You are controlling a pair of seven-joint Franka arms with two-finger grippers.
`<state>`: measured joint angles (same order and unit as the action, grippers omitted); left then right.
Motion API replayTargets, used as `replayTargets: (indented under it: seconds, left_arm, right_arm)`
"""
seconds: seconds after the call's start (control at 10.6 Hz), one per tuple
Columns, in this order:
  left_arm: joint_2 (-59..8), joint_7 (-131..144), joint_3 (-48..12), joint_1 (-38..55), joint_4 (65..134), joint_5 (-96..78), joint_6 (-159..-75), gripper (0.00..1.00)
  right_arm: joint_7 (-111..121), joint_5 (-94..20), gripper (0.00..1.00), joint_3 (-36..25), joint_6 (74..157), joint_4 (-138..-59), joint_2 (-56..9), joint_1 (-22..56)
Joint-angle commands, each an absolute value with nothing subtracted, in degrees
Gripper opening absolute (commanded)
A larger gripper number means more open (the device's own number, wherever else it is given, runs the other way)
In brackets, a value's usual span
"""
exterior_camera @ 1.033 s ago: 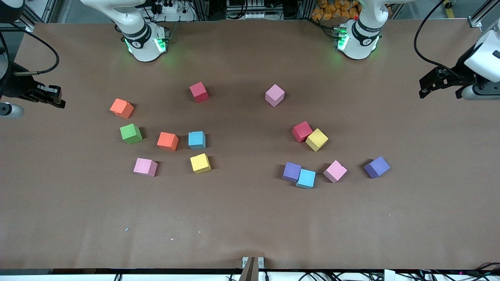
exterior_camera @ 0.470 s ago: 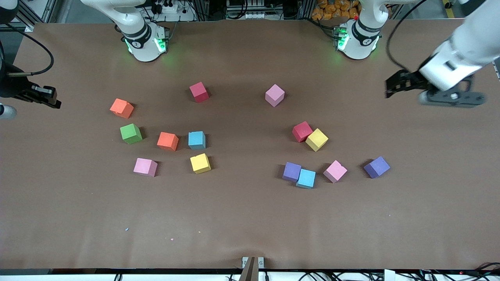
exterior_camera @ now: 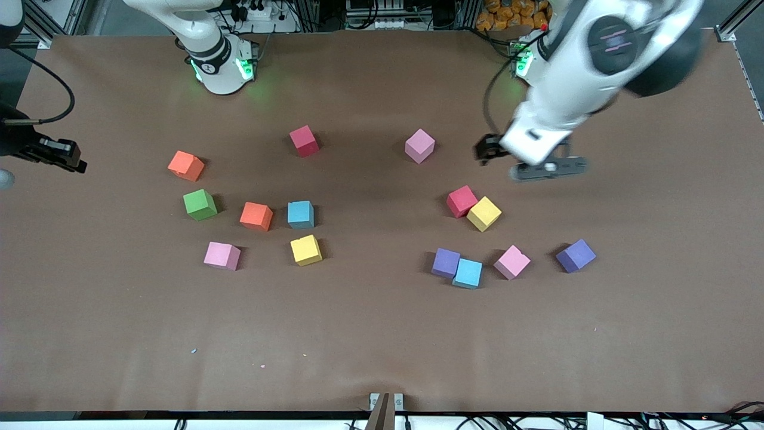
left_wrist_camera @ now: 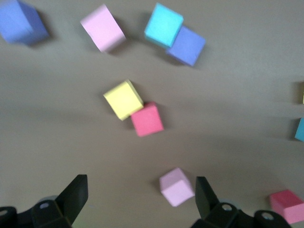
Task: Arrange 11 blocks into digit 3
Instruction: 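Reach the left gripper down to the lavender block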
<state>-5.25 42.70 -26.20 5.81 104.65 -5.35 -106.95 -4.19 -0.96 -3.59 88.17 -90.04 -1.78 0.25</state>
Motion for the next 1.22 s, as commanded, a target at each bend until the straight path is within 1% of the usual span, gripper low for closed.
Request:
replayTargets:
  seconds: [0.0, 0.28, 0.47, 0.66, 0.94, 1.13]
  left_arm:
    - [-4.7, 50.3, -31.2, 4.9, 112.3, -6.2, -113.1, 1.0]
    - [-4.7, 56.8, -35.6, 5.3, 121.9, -6.2, -119.4, 1.0]
    - [-5.1, 62.7, -37.9, 5.4, 127.0, -6.5, -126.1, 1.0]
    - [-7.3, 67.8, -40.1, 5.4, 129.5, -7.1, -129.9, 1.0]
    - [-11.4, 72.9, -40.6, 7.4, 130.3, -7.1, -134.5, 1.0]
    - [-12.8, 73.5, -40.6, 7.9, 130.3, -7.1, -136.5, 1.0]
  right_arm:
    - [-4.8, -0.4, 0.19, -3.1, 88.8, -90.4, -1.7, -0.4]
    - [-4.8, -0.3, 0.18, -3.1, 88.7, -90.3, -1.8, -0.1]
    - [-4.8, 1.0, 0.18, -3.0, 88.8, -89.9, -1.8, 0.3]
    - [-4.8, 0.9, 0.18, -3.0, 88.9, -89.9, -2.0, 0.0]
    - [-4.8, 0.9, 0.18, -2.9, 89.0, -90.1, -2.1, 0.1]
    - [-4.7, 0.9, 0.17, -2.9, 89.0, -90.1, -2.1, -0.1]
